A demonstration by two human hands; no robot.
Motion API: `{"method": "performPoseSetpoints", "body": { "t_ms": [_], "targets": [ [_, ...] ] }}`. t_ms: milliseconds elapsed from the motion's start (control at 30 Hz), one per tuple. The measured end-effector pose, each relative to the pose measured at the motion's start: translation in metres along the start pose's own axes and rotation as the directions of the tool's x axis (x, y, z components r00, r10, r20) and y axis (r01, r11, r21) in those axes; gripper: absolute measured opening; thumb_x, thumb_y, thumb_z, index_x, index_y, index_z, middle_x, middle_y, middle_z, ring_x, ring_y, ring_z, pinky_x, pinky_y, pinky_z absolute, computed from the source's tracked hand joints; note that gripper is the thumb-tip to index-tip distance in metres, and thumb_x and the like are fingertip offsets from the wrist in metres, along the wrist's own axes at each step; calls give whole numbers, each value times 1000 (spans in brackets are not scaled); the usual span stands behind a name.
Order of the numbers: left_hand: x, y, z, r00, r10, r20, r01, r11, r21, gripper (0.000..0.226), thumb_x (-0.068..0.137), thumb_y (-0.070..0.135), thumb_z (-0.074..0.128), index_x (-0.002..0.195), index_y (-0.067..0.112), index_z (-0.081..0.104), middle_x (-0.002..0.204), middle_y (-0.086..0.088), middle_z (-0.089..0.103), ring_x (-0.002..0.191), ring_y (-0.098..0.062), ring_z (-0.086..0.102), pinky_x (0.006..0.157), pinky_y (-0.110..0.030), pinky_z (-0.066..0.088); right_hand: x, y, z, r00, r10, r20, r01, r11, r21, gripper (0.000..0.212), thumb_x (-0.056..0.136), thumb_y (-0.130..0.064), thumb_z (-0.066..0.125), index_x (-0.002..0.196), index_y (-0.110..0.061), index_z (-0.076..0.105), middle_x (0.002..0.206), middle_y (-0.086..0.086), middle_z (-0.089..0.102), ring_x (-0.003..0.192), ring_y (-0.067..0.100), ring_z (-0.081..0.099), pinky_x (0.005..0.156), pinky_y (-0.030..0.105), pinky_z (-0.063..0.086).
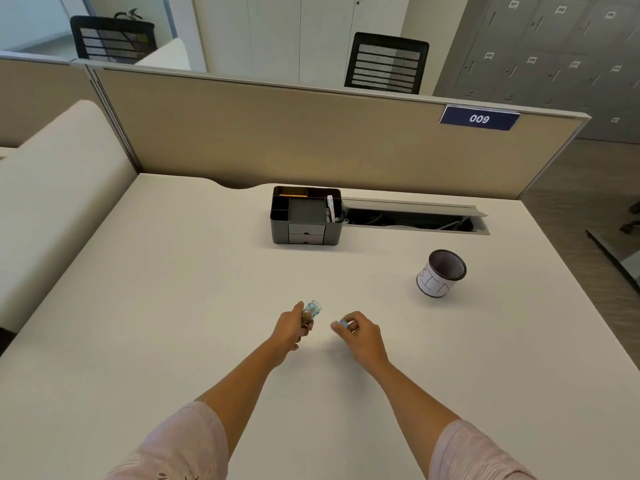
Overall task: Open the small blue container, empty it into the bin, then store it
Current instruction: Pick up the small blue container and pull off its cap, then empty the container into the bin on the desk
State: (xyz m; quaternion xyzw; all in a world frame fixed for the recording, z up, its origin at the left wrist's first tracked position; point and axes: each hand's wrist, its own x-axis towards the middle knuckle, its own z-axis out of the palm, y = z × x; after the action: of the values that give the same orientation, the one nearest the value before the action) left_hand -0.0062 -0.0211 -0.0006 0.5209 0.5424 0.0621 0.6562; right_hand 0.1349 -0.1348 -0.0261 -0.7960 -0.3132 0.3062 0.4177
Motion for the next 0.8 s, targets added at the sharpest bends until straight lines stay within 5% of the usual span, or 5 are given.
{"method": "performPoseSetpoints", "body": {
  "t_ms": [167,400,667,800],
  "targets": [
    [4,-8,-4,999,-19,-31,19,1000,-20,55,99,44,29,59,16,53,44,7,44,50,-14,29,57,-30,27,-10,7,14,987,-10,160,33,989,-146,24,78,-35,76,93,-20,65,74,3,69,61,15,56,63,33,47],
    [7,-11,-4,999,-33,-31,32,999,-19,55,99,45,29,60,15,54,49,4,45,51,-15,31,58,-31,29,-13,10,17,985,2,170,58,937,-346,32,79,-39,74,105,-23,63,89,2,65,77,19,59,67,28,45],
    [6,-5,1,1000,-24,-6,24,999,-30,55,98,45,30,58,16,54,44,7,44,49,-14,30,57,-30,29,-7,8,11,992,9,127,38,932,-361,39,77,-57,68,107,-32,59,90,-7,66,80,13,61,65,26,44],
    [6,3,9,1000,-6,14,7,999,-52,58,100,45,28,59,15,56,47,5,41,47,-14,29,54,-28,29,-2,-5,6,996,-88,14,89,981,-175,24,86,-49,63,100,-29,64,81,-7,67,75,9,62,68,24,49]
  ]
}}
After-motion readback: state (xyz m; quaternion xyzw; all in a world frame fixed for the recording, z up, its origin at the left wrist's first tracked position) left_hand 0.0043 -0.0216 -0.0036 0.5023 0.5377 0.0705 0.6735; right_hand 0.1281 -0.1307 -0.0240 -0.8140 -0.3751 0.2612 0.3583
